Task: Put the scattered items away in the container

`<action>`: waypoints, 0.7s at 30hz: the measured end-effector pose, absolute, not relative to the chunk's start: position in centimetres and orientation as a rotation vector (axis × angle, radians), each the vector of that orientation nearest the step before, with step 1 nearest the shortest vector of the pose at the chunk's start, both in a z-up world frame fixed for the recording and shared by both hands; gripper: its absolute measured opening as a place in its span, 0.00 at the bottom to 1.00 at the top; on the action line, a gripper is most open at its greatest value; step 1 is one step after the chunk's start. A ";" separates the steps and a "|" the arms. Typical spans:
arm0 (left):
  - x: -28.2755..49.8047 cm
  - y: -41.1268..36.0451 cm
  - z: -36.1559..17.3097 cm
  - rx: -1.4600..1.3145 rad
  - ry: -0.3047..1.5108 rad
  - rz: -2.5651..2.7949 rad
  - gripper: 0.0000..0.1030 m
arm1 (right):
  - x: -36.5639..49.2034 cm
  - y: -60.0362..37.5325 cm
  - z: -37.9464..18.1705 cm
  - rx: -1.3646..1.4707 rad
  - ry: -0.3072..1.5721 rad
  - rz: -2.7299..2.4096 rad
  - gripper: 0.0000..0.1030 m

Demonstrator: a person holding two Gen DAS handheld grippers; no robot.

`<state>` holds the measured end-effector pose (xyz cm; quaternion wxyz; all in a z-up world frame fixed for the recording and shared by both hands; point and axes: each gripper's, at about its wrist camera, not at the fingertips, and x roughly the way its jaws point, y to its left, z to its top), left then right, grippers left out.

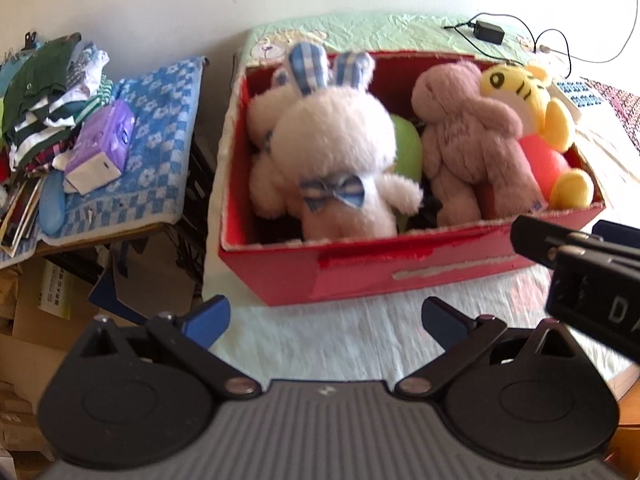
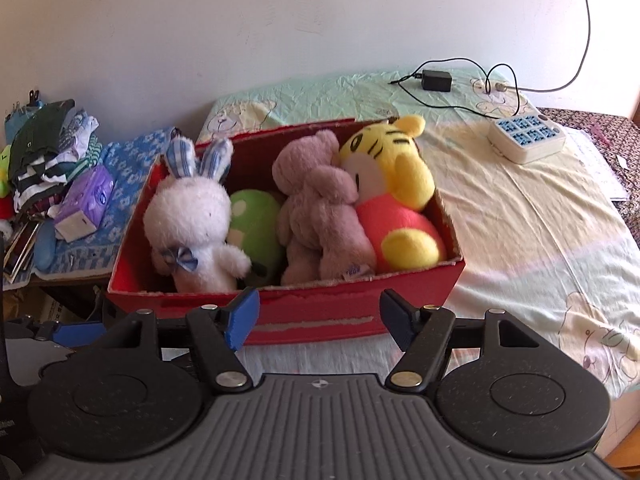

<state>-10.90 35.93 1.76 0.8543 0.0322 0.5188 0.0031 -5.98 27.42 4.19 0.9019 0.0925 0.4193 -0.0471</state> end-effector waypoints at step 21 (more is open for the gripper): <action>-5.9 35.6 3.8 0.084 1.094 0.072 0.98 | -2.0 25.3 6.5 0.162 0.829 -0.109 0.69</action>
